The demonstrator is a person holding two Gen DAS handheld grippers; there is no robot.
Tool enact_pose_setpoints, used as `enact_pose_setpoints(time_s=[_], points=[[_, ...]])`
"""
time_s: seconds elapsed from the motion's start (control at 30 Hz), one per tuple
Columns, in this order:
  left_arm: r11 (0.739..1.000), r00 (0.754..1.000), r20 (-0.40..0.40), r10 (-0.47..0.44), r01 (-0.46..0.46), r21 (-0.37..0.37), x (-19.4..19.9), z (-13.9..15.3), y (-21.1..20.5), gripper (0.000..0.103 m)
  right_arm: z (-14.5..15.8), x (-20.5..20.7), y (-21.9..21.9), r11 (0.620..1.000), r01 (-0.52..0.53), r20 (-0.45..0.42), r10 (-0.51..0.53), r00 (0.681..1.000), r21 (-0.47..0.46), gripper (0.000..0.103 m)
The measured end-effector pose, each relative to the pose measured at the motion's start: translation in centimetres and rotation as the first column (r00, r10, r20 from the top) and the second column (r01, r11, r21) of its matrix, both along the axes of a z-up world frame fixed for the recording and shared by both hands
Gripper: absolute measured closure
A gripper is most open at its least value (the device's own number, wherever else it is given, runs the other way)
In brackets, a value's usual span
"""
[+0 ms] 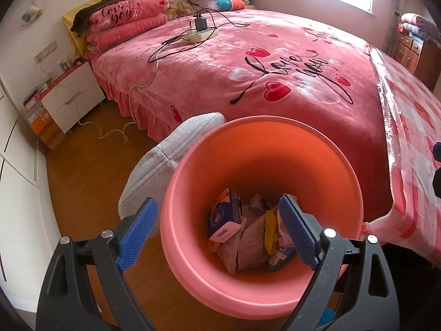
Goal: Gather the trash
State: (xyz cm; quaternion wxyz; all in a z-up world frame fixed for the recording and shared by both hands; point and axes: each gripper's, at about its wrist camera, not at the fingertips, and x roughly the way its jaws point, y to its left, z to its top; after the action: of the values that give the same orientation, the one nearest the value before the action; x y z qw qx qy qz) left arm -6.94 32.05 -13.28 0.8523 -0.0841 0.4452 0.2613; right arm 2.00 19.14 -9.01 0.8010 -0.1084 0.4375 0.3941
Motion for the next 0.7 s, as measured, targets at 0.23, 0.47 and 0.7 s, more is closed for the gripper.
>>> enact_pose_setpoints(time_s=[0.23, 0.47, 0.7], points=[[1.0, 1.0, -0.006, -0.017, 0.017, 0.011, 0.3, 0.4, -0.8, 0.012, -0.6, -0.2, -0.7, 0.999, 0.012, 0.015, -0.011, 1.0, -0.03, 0.011], [0.999, 0.999, -0.006, -0.037, 0.037, 0.024, 0.8, 1.1, -1.8, 0.012, -0.5, 0.0, -1.9, 0.999, 0.032, 0.045, -0.03, 0.999, -0.032, 0.011], [0.997, 0.998, -0.009, -0.062, 0.062, 0.044, 1.4, 1.9, -3.1, 0.012, -0.4, 0.7, -4.1, 0.997, 0.077, 0.04, -0.077, 0.996, -0.008, 0.011]])
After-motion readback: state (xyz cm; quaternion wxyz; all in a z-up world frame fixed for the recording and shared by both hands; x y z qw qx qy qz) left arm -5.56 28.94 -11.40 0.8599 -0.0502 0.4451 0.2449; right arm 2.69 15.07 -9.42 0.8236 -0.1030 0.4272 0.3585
